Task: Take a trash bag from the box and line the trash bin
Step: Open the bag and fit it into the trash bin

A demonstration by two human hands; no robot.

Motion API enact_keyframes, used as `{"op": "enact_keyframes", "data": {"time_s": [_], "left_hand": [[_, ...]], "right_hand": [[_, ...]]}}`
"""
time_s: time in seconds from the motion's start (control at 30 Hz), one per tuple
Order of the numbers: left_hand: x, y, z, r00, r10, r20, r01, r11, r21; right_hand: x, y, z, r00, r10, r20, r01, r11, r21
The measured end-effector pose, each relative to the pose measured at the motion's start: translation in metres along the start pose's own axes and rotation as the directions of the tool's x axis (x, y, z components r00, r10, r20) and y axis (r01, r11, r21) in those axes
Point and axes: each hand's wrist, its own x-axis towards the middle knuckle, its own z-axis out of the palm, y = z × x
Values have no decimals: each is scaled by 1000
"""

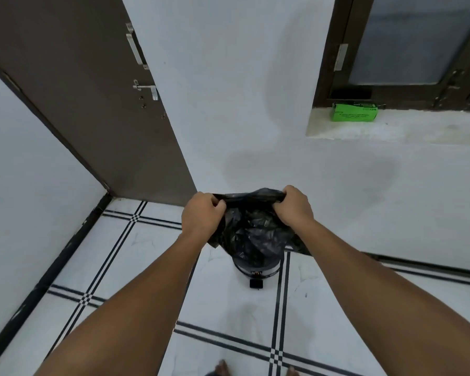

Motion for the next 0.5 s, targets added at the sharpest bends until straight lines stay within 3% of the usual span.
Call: {"op": "enact_keyframes", "data": {"time_s": [0.1, 0.2, 0.33, 0.5], "left_hand": [[3, -15, 16, 1000, -12, 19, 14, 992, -125], [16, -37, 32, 990, 92, 110, -81, 992, -95], [43, -61, 59, 951, 143, 274, -154, 988, 18], [73, -100, 94, 909, 100, 404, -102, 995, -15]], "right_hand": [[7, 6, 16, 993, 115, -16, -115, 993, 2], [19, 6, 36, 979, 205, -1, -205, 978, 48], [40, -5, 80, 942, 318, 108, -336, 882, 330], [56, -19, 141, 908, 351, 229, -416, 698, 583]]}}
